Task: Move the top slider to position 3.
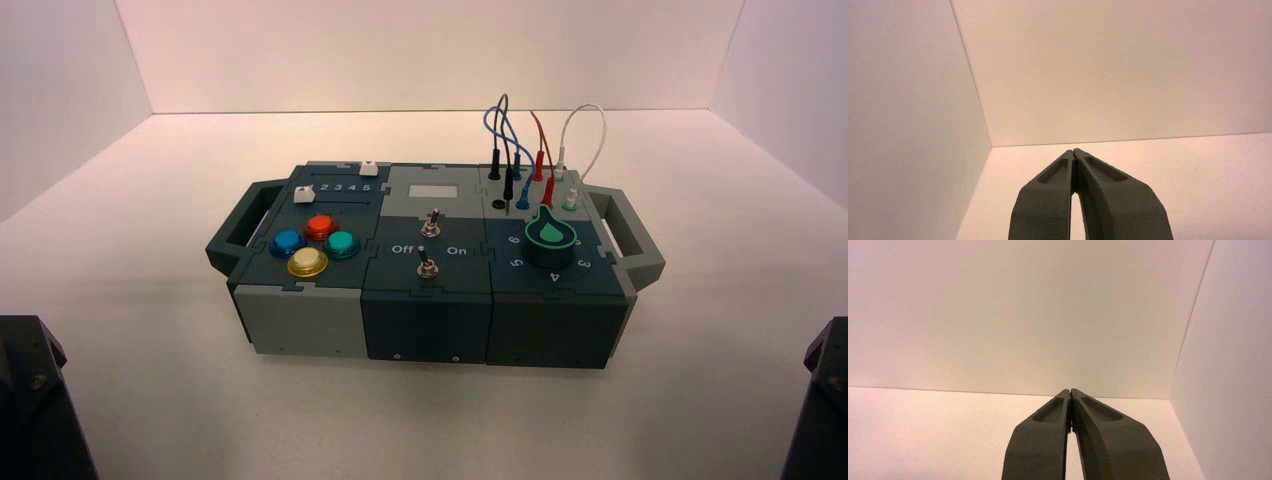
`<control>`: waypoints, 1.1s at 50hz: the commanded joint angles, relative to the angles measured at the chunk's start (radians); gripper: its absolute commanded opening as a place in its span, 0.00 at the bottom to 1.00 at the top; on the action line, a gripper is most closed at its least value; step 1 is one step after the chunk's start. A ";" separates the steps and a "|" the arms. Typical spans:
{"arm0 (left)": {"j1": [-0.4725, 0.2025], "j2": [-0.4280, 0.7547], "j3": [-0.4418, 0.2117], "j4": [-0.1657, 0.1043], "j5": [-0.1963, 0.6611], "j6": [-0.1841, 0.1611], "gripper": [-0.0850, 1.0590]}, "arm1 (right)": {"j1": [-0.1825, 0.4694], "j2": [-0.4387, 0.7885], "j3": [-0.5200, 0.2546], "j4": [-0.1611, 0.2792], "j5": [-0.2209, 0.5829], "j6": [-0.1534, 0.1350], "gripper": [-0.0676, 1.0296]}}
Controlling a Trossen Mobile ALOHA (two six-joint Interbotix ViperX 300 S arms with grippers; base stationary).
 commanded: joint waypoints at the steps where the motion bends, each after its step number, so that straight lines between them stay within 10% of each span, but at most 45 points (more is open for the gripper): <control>1: 0.003 0.002 -0.011 0.002 -0.011 0.002 0.05 | -0.006 0.002 -0.025 0.003 -0.005 0.002 0.04; 31: 0.002 0.012 -0.020 -0.002 0.006 -0.003 0.05 | 0.006 0.006 -0.044 0.005 0.055 0.003 0.04; 55: -0.091 0.204 -0.176 -0.002 0.270 -0.003 0.05 | 0.187 0.146 -0.195 0.006 0.302 0.002 0.04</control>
